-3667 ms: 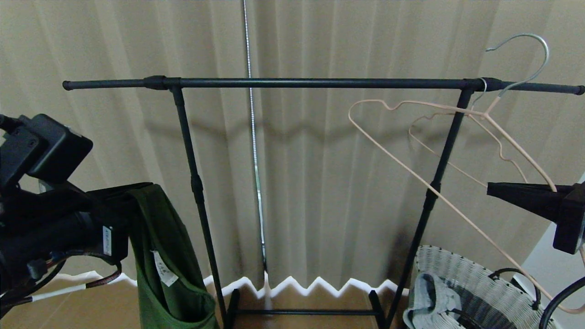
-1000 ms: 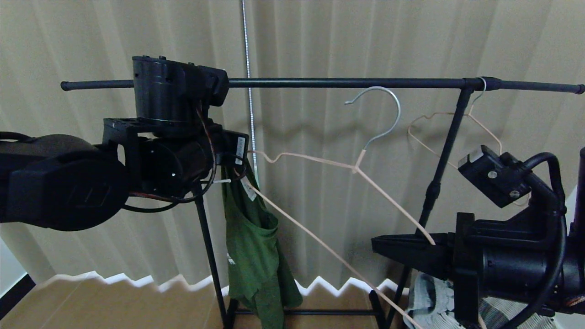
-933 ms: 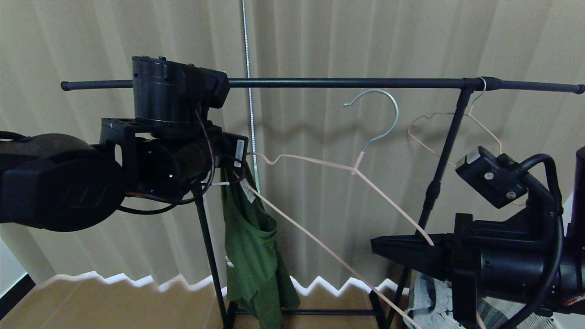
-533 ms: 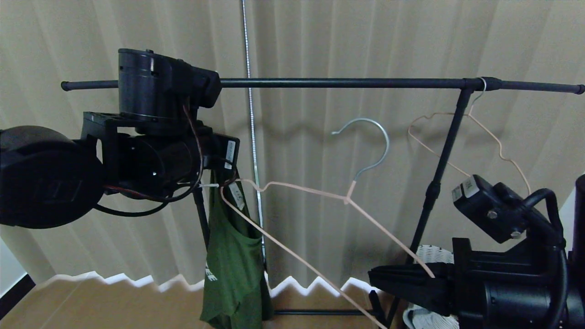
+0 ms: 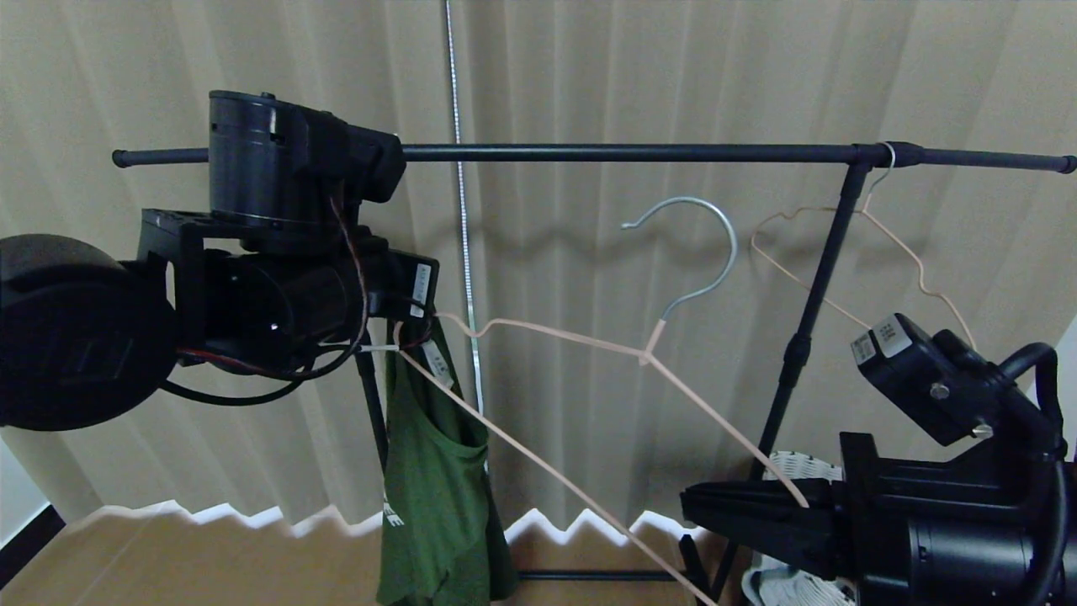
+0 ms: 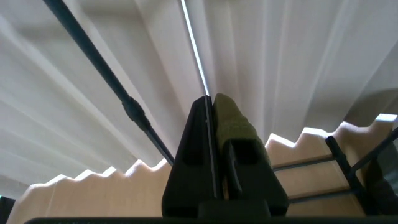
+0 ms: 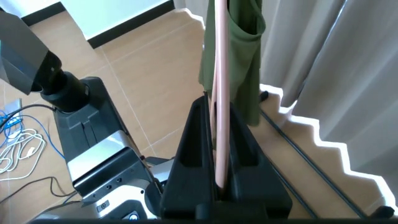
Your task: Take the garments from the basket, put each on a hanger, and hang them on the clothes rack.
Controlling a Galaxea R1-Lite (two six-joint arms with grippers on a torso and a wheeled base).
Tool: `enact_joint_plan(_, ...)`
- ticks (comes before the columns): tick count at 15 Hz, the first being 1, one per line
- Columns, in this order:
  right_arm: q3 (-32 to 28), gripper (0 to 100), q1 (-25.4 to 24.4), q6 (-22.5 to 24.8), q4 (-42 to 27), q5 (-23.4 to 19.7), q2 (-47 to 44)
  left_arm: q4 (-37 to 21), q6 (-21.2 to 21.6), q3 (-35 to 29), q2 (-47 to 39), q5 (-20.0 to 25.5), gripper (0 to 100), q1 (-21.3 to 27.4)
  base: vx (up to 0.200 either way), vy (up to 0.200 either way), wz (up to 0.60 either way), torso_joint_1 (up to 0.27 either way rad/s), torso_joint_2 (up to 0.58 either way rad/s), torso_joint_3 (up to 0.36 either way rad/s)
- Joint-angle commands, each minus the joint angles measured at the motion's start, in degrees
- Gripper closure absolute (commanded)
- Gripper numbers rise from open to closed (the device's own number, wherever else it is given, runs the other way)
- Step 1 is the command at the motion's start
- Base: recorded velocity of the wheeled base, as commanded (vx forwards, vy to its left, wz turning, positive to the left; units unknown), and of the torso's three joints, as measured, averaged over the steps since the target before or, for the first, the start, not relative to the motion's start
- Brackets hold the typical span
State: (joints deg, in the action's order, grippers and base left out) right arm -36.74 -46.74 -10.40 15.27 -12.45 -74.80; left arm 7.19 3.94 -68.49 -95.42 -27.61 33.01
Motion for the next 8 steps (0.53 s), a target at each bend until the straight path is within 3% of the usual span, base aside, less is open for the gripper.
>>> enact_joint_plan(1, 0.36, 100, 0.42, -0.06, 0.02, 0.05, 0.45, -0.07, 0.02, 1.07, 1.02, -0.07, 100, -0.14, 0.000, 0.000, 0.00, 0.000, 0.00, 0.000)
enact_joint_plan(5, 0.09, 100, 0.95, -0.06, 0.46, 0.14, -0.35, -0.16, 0.11, 3.18, 1.90, -0.25, 100, -0.14, 0.000, 0.000, 0.00, 0.000, 0.00, 0.000)
enact_joint_plan(8, 0.09, 100, 1.39, 0.03, 4.50, 0.14, -3.25, -1.39, -0.51, 3.18, 2.69, -0.25, 100, 0.30, 0.000, 0.000, 0.00, 0.000, 0.00, 0.000)
